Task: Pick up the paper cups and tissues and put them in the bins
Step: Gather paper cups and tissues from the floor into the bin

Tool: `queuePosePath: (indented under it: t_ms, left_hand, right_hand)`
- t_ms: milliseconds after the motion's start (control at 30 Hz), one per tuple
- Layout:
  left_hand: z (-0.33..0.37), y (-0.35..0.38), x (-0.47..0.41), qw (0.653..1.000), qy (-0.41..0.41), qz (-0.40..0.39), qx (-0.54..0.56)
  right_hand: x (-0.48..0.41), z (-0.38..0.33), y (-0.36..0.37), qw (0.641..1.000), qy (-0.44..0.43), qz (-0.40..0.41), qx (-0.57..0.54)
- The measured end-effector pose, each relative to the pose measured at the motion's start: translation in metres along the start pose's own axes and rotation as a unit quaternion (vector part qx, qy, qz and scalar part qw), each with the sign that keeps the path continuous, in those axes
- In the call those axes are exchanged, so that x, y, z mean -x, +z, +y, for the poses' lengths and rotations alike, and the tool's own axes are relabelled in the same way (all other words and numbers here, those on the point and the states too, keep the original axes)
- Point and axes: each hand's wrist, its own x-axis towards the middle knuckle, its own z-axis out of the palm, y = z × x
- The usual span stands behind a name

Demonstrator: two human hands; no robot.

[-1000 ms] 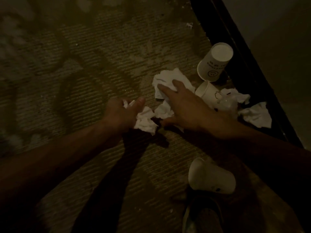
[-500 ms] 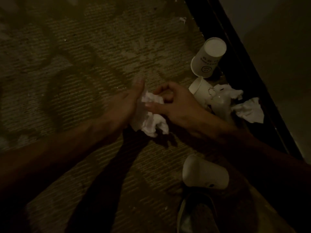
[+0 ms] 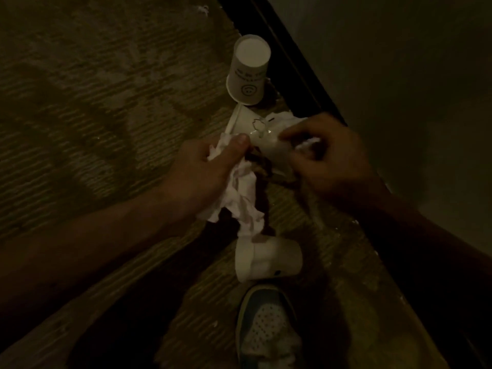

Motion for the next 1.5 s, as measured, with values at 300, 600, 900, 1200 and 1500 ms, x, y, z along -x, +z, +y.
queuePosePath:
  t_ms: [300, 600, 900, 1200, 1500]
  left_hand:
    - [-0.005, 0.008, -0.014, 0.998, -0.042, 0.017, 0.048]
    - [0.002, 0.0, -0.017, 0.997, -0.075, 0.008, 0.035]
    - [0.027, 0.002, -0.015, 0.998, -0.055, 0.01, 0.04]
    - [0.048, 0.011, -0.009, 0.997, 0.061, -0.033, 0.024]
    - [0.046, -0.004, -0.002, 0.996, 0.087, -0.012, 0.003]
  right_hand:
    - [-0.038, 0.063, -0.024, 0.925, -0.086, -0.172, 0.328]
    - [-0.044, 0.063, -0.01, 0.932, -0.074, -0.113, 0.336]
    - [-0.043, 0.048, -0.022, 0.997, 0.063, 0.036, -0.001]
    - [-0.024, -0.015, -0.017, 0.958, 0.089, -0.028, -0.271]
    - [-0.018, -0.011, -0.009, 0.971, 0.057, -0.014, -0.232]
